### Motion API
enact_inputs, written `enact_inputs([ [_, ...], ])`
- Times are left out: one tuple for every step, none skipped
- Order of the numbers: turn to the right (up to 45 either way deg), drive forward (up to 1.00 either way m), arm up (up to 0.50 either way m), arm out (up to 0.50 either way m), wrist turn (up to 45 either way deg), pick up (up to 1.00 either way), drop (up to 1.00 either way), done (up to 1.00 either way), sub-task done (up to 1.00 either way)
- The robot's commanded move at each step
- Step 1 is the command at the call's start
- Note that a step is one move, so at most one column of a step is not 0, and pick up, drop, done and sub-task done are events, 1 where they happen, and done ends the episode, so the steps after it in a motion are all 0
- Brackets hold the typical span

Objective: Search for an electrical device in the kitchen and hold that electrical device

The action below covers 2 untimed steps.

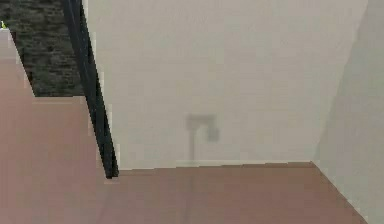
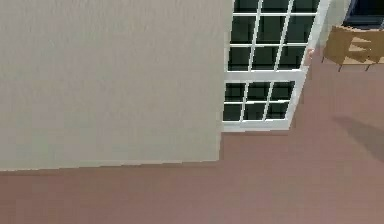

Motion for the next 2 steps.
enact_inputs([
  [-45.0,0.00,0.00,0.00,0.0,0.00,0.00,0.00,0.00],
  [0.0,0.50,0.00,0.00,0.0,0.00,0.00,0.00,0.00],
])
